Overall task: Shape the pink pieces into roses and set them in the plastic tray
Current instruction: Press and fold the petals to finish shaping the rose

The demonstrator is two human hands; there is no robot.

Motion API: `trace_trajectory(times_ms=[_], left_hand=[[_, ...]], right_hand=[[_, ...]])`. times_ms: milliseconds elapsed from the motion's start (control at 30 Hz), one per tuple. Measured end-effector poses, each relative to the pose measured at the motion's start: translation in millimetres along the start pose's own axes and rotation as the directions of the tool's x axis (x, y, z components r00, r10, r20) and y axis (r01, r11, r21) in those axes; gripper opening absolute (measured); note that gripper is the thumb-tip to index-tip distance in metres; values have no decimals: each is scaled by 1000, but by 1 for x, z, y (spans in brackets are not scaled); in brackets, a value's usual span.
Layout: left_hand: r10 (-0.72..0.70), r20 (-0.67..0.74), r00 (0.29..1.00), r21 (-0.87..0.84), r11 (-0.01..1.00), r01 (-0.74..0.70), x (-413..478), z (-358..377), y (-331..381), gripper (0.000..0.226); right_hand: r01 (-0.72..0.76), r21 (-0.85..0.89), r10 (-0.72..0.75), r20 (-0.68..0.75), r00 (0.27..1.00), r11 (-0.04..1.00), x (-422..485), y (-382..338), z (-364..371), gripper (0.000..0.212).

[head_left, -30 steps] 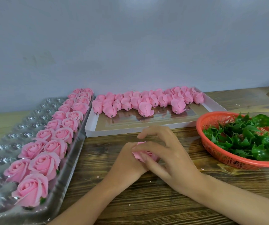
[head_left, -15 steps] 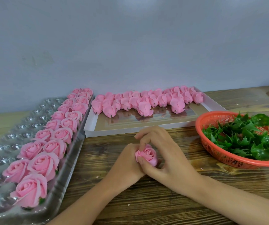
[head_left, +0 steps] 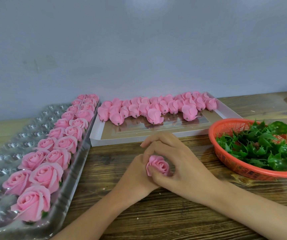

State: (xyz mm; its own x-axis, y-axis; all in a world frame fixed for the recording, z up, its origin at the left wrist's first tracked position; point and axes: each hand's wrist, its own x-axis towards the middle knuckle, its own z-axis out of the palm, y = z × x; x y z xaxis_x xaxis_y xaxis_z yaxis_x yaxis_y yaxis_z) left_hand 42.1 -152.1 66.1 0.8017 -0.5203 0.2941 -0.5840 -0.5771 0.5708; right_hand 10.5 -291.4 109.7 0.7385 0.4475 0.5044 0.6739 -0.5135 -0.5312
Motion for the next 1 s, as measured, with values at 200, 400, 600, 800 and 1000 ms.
trace_trajectory(times_ms=[200,400,600,800,1000], left_hand=[[-7,56,998,-32,999,9,2,4,-7,19],[-61,72,996,-268,960,78,-2,-4,2,19],[-75,38,996,-176,981,81,-3,-3,6,18],[-68,80,994,-94,993,76,0,-7,9,10],[-86,93,992,-56,994,91,2,-3,6,7]], right_hand=[[-88,77,82,85,993,993,2,-1,-4,14],[-105,36,95,220,971,994,8,-5,-14,19],[-31,-122,59,237,970,992,6,-9,-13,8],[-18,-66,31,208,978,998,4,-7,-9,9],[13,-28,-6,230,973,1000,4,-1,-10,18]])
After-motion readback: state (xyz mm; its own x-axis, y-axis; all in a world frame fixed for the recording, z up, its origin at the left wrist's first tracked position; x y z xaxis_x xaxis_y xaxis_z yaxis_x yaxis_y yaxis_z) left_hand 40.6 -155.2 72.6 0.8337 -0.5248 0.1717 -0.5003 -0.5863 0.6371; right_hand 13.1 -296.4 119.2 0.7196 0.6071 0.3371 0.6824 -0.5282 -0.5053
